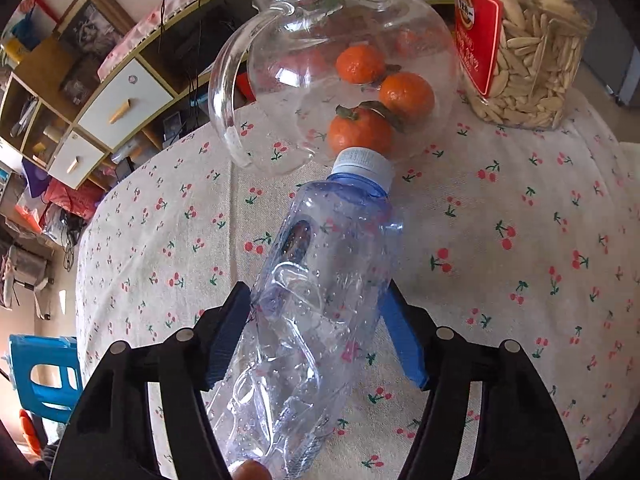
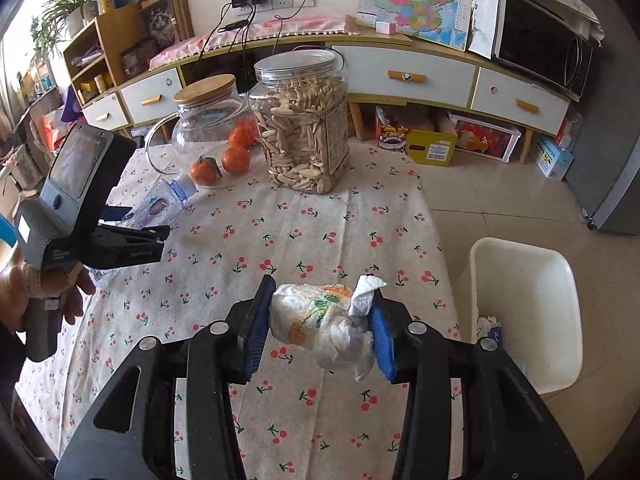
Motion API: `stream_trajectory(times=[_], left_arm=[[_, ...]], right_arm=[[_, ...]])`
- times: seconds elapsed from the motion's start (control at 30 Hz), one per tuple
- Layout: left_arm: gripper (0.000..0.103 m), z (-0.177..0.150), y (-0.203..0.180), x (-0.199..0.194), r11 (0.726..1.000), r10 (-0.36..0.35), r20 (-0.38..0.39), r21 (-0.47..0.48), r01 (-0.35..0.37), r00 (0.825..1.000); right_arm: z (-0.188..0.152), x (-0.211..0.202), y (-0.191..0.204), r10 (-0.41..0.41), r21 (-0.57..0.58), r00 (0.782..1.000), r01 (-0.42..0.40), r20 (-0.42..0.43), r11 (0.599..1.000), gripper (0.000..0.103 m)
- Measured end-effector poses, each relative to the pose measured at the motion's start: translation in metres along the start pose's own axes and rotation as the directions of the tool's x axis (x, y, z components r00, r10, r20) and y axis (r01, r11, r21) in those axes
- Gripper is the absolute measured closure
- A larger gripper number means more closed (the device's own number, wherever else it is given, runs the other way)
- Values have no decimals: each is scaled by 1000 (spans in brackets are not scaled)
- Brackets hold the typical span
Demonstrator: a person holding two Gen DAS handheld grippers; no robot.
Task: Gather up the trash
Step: 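Grasp the clear plastic water bottle with the left tool, then carry the tissue bundle into the bin with the right tool while the left carries the bottle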
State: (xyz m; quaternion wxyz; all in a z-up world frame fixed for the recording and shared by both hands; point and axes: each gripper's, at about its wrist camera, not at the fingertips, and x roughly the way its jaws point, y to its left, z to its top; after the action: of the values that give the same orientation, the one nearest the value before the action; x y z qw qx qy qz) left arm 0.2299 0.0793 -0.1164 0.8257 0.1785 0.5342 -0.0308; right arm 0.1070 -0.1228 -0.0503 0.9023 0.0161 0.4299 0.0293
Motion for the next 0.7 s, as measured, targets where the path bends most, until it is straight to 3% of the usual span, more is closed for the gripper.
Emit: stream_trajectory(times=[0.17, 0.3, 0.47, 0.7], left_arm=[[43, -41, 1, -26, 984, -98, 39, -143, 103, 994], [43, -68, 7, -52, 946, -147, 59, -284, 158, 987], [43, -90, 10, -101, 890, -164, 140, -406, 208, 976], [43, -116, -9, -163, 850, -6, 275, -504, 150, 961]], right_arm=[[0, -6, -4, 12, 22, 1000, -12, 11, 1000, 61], [1, -19, -6, 24, 27, 999, -26, 43, 999, 61], [0, -38, -12, 33, 37, 996, -36, 80, 999, 61], [-11, -64, -28, -7, 38, 992, 2, 124, 999, 61]])
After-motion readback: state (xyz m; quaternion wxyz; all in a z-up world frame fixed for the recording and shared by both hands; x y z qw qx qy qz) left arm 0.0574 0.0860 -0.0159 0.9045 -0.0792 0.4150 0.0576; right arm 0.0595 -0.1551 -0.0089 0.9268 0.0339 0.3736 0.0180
